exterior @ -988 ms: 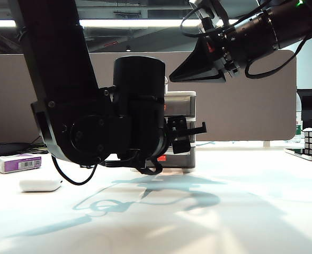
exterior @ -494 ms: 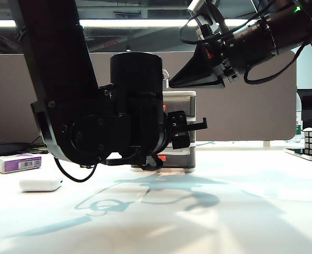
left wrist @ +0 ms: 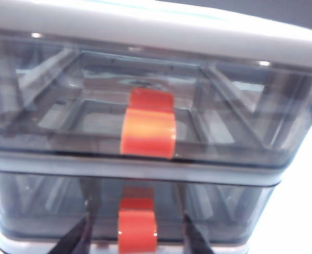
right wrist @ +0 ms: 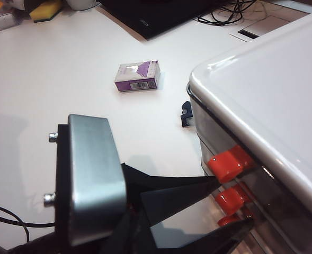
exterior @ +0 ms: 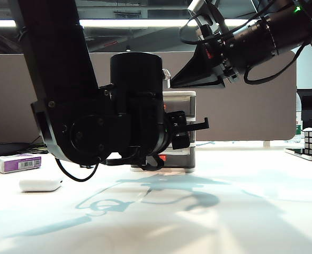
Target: Open the second layer of the drawer on the table, pick up the transparent tape on the table and put it in, and finally close the drawer.
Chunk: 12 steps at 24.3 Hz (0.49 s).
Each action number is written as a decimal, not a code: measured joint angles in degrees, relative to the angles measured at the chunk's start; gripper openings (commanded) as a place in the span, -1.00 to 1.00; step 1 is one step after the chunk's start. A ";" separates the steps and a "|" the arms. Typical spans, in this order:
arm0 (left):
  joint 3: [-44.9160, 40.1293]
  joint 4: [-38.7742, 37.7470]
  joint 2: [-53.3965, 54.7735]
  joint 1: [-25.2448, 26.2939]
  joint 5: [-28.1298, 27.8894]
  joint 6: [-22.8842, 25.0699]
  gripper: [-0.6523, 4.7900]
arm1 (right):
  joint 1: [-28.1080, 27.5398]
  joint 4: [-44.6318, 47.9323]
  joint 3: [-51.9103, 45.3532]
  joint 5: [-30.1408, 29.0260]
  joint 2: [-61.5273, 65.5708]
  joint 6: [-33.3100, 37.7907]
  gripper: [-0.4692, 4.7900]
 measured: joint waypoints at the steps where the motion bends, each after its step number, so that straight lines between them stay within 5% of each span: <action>1: 0.00 0.00 0.00 0.00 0.00 0.02 0.01 | 0.00 0.00 0.00 0.00 0.00 0.00 -0.84; 12: 0.63 -0.50 0.02 1.38 0.17 0.00 0.01 | 0.02 0.02 0.00 0.04 0.00 0.00 -0.84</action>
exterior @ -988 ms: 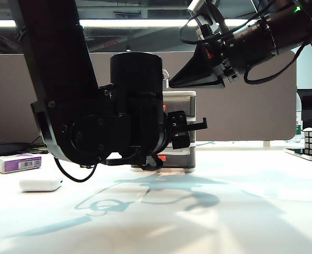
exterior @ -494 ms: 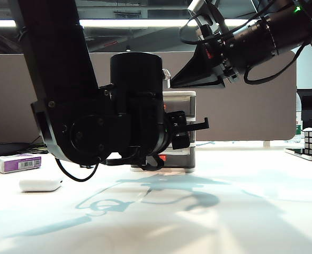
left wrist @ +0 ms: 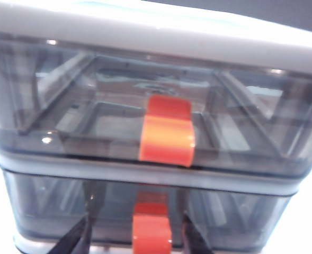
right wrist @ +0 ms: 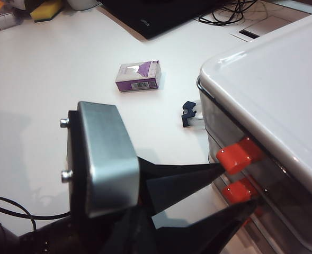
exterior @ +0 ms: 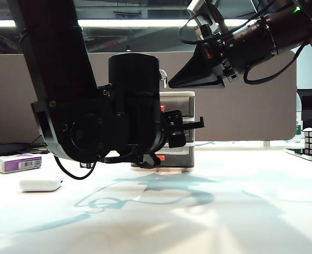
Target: Open the second layer of the drawer on the table, pick up the transparent tape on the table and put it in, and finally close the drawer.
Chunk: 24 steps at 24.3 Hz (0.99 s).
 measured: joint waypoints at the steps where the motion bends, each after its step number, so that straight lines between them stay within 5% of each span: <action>1: 0.00 -0.04 0.00 0.04 0.00 0.00 0.01 | 0.00 -0.02 0.00 0.00 0.00 0.00 -0.84; 17: 0.00 -0.42 0.00 0.04 2.21 -0.02 -0.36 | -0.02 -0.02 0.00 0.02 0.00 0.00 -0.84; 24: 0.00 -0.79 0.00 0.07 2.38 -0.02 -0.36 | -0.04 -0.02 0.00 0.04 0.00 0.00 -0.84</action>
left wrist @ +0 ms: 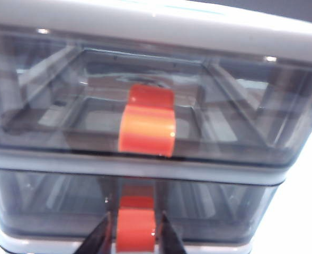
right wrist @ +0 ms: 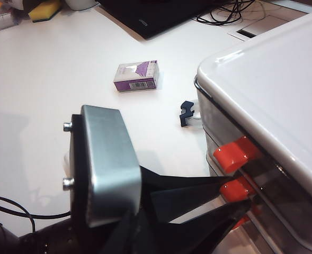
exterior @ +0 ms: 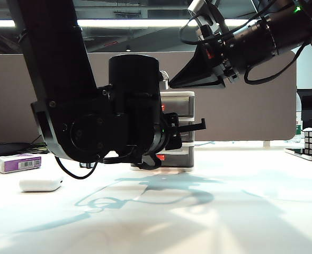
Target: Open the second layer of the drawer on the table, pick up the transparent tape on the table and put it in, and finally close the drawer.
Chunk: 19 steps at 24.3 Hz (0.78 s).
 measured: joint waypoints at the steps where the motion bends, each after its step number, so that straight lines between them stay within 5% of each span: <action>1: 0.00 -0.02 0.00 0.00 0.00 0.00 -0.36 | 0.00 0.00 0.00 0.00 0.00 0.00 -0.84; 4: 0.00 -0.02 0.00 0.00 -0.02 0.00 -0.36 | 0.00 0.00 0.00 0.00 0.00 0.00 -0.84; 8: 0.00 0.00 0.00 0.00 -0.02 -0.02 -0.77 | 0.00 0.00 0.00 0.00 0.00 0.00 -0.84; 19: 0.02 0.11 0.00 0.00 -0.02 -0.02 -0.78 | -0.02 0.68 0.00 0.00 0.09 0.02 -0.84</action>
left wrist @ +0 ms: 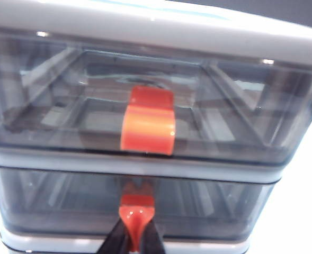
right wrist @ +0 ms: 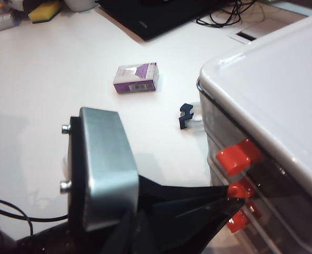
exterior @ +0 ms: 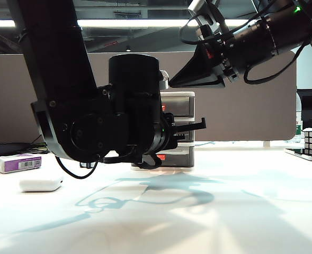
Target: Open the second layer of the drawer on the table, pick up the transparent tape on the table and put it in, and finally close the drawer.
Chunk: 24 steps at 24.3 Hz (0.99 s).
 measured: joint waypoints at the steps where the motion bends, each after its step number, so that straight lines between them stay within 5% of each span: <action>1: 0.00 -0.02 0.00 0.00 0.02 0.00 -0.78 | 0.00 0.77 0.00 0.00 0.17 0.02 -0.84; 24: -1.92 0.48 -0.74 -4.79 -3.19 0.70 -0.78 | 0.02 3.72 6.45 3.50 9.55 -0.02 -0.84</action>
